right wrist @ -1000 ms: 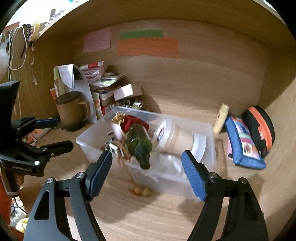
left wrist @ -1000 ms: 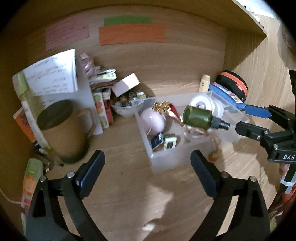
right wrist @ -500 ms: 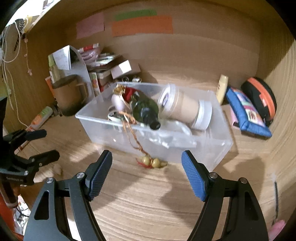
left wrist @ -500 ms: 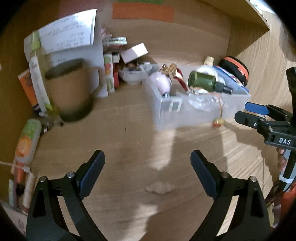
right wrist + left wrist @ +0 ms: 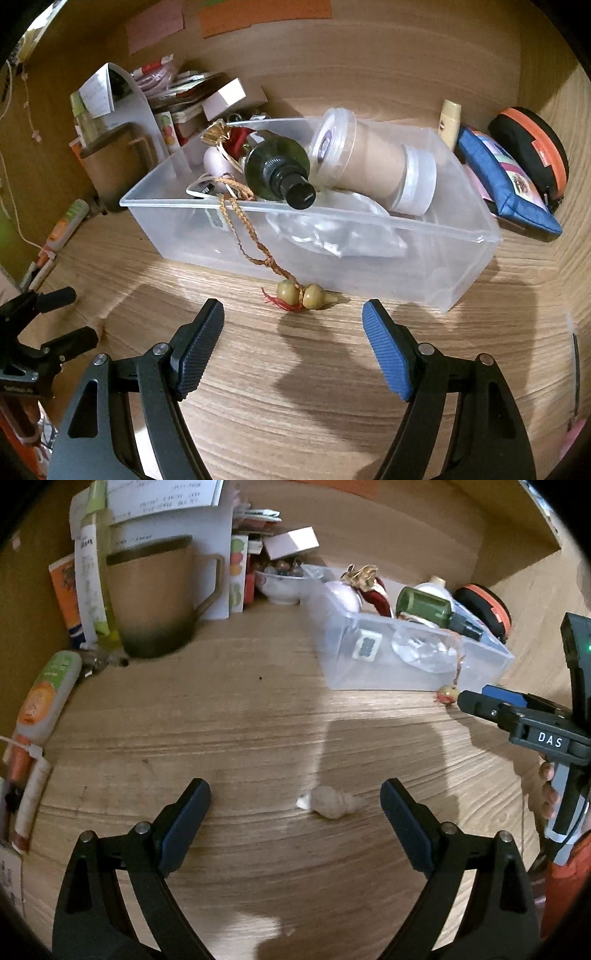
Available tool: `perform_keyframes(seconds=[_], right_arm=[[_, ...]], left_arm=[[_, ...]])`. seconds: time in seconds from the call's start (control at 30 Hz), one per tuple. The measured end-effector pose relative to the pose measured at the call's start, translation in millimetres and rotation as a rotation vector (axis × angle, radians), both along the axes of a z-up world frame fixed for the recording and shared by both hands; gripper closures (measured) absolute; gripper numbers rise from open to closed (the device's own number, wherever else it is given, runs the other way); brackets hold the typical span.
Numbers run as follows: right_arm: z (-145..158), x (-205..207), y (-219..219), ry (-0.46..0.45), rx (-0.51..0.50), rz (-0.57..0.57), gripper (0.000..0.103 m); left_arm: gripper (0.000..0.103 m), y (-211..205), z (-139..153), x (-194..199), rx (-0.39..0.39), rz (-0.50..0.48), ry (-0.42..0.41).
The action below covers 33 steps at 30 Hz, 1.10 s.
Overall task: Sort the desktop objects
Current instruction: 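Withdraw both grippers from the box toward the gourd ornament and seashell, then grasp the wooden gourd ornament with the right gripper while the left gripper grasps the white seashell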
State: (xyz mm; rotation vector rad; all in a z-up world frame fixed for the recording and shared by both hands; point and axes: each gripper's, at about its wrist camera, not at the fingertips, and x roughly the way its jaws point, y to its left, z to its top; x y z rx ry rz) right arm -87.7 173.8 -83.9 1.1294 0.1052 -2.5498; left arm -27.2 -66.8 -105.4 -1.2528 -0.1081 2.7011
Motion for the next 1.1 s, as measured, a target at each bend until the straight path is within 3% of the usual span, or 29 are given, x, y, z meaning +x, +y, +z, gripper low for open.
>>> perform_keyframes(seconds=[0.33, 0.5, 0.77, 0.9, 1.1], right_arm=[[-7.7, -11.3, -3.9, -0.021, 0.018, -0.013, 0.029], [-10.9, -15.0, -7.9, -0.036, 0.043, -0.005, 0.03], [-15.4, -21.5, -13.2, -0.07, 0.039, 0.001, 0.035], [-15.6, -19.7, -23.2, -0.067, 0.056, 0.032, 0.039], [-17.4, -17.6, -26.0, -0.07, 0.074, 0.03, 0.047]], left_arm=[[0.026, 24.1, -4.3, 5.0, -0.125, -0.036, 0.025], [0.047, 24.2, -1.6, 6.5, -0.129, -0.057, 0.034], [0.054, 20.8, -1.5, 9.4, -0.125, -0.062, 0.05], [0.062, 16.9, -1.1, 9.6, -0.124, -0.061, 0.056], [0.062, 15.8, -1.1, 11.6, -0.122, -0.071, 0.067]])
